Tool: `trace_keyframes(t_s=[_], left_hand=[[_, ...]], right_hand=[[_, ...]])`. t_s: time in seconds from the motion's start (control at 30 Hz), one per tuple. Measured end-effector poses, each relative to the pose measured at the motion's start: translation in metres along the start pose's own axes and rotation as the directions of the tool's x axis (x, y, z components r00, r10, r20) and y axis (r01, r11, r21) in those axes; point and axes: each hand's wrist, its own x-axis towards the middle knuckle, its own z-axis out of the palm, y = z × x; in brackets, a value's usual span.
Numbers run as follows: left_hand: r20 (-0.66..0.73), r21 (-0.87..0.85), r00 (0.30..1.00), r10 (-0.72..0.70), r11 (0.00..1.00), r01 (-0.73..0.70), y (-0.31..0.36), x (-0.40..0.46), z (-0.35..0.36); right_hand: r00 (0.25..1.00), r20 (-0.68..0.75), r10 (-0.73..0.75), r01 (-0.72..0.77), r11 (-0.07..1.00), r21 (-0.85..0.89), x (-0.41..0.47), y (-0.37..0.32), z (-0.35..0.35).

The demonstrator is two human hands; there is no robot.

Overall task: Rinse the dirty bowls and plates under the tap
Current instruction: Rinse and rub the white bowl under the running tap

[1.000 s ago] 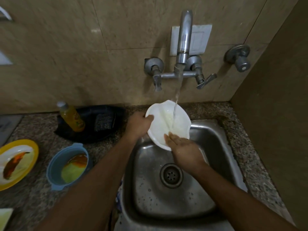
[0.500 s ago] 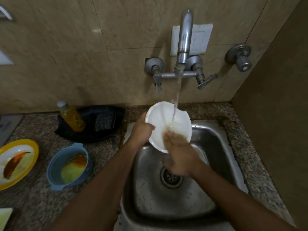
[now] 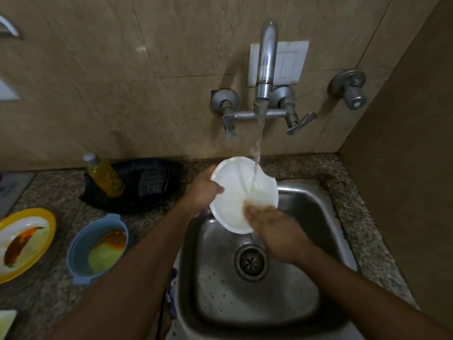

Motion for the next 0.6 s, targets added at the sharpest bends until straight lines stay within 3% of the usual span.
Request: trace_keyframes(t_s=[0.1, 0.2, 0.27, 0.37, 0.43, 0.53, 0.6], left_hand=[[0.025, 0.067, 0.999, -0.046, 0.997, 0.044, 0.002, 0.003, 0.005], [0.073, 0.013, 0.991, -0.115, 0.993, 0.114, 0.012, 0.006, -0.001], [0.096, -0.117, 0.982, -0.164, 0.978, 0.174, 0.014, -0.003, -0.001], [0.081, -0.366, 0.978, -0.191, 0.907, 0.208, 0.006, -0.023, 0.022], [-0.017, -0.343, 0.986, -0.164, 0.927, 0.149, -0.006, -0.031, 0.050], [-0.327, -0.291, 0.933, -0.150, 0.955, 0.051, -0.014, -0.023, 0.065], [-0.321, -0.316, 0.934, -0.158, 0.948, 0.051, -0.021, -0.014, 0.053]], right_hand=[[0.990, -0.016, 0.137, -0.138, 0.989, -0.059, 0.009, 0.002, -0.001], [0.999, -0.010, 0.045, -0.046, 0.998, -0.042, 0.008, -0.019, 0.009], [0.998, -0.057, 0.026, -0.030, 0.998, -0.055, 0.004, -0.014, 0.009], [0.984, -0.113, 0.135, -0.138, 0.990, -0.019, 0.012, -0.011, -0.004], [0.978, -0.125, 0.170, -0.163, 0.985, 0.058, 0.025, -0.017, -0.010], [0.982, -0.173, 0.072, -0.034, 0.976, 0.217, 0.027, -0.022, -0.008], [0.988, -0.150, -0.036, 0.079, 0.952, 0.296, 0.014, -0.015, -0.005]])
